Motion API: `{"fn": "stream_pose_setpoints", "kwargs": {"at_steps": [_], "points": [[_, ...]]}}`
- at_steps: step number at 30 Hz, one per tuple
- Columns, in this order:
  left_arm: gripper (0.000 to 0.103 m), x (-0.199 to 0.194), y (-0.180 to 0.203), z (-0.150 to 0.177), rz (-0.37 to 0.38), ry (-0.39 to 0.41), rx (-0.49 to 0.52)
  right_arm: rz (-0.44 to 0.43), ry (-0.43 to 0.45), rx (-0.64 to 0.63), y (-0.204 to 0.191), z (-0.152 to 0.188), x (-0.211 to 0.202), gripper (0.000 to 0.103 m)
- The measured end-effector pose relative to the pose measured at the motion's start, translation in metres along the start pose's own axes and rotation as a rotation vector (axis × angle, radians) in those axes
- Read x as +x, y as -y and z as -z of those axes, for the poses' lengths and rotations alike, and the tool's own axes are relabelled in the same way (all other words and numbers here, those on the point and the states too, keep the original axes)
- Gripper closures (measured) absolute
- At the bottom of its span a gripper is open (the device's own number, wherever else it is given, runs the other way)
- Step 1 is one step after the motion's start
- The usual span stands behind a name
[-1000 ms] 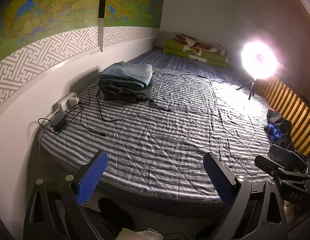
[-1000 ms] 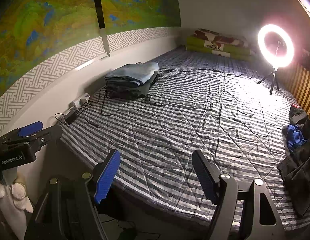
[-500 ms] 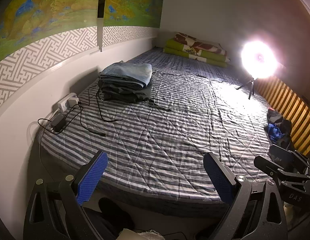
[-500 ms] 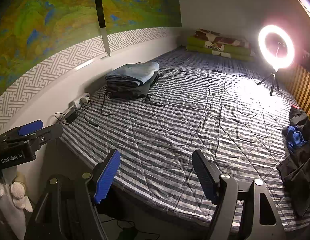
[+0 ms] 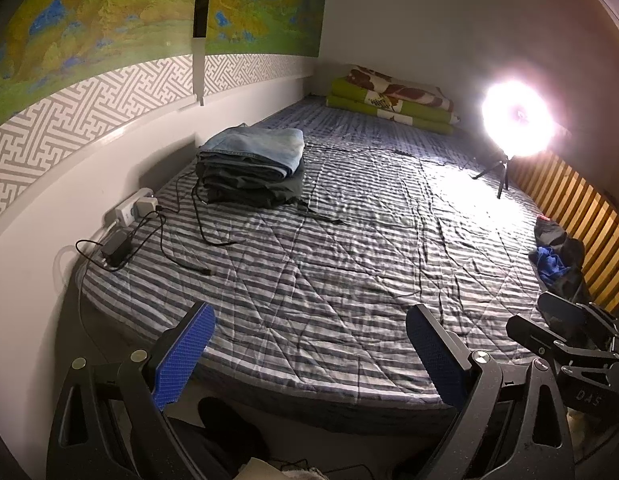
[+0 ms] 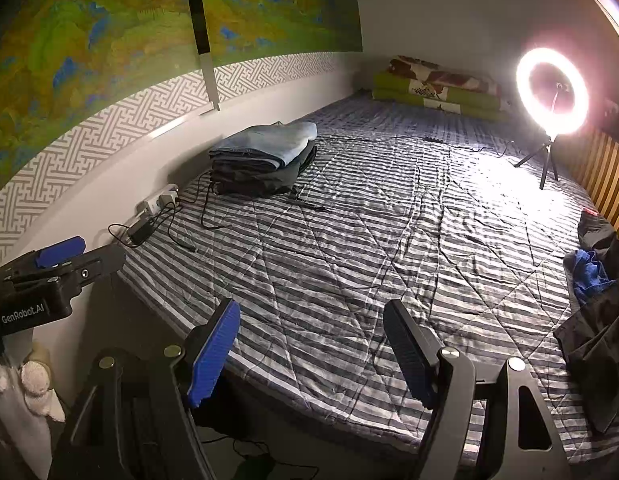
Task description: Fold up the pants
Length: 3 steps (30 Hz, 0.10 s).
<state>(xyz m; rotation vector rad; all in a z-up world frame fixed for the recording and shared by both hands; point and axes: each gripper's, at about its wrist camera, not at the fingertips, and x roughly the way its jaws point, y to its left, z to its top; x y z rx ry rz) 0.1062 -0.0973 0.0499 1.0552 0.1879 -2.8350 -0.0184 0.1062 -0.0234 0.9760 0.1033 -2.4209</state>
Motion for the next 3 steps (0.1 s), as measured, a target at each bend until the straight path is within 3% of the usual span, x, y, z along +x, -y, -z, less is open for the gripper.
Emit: {"fn": "stream_pose_setpoints", "kwargs": {"at_steps": [3], "points": [[0.005,0.0031,-0.0006,0.0009,-0.006,-0.001,-0.004,0.001,-0.004,0.001,0.0012,0.002,0.0027,0.032]]}}
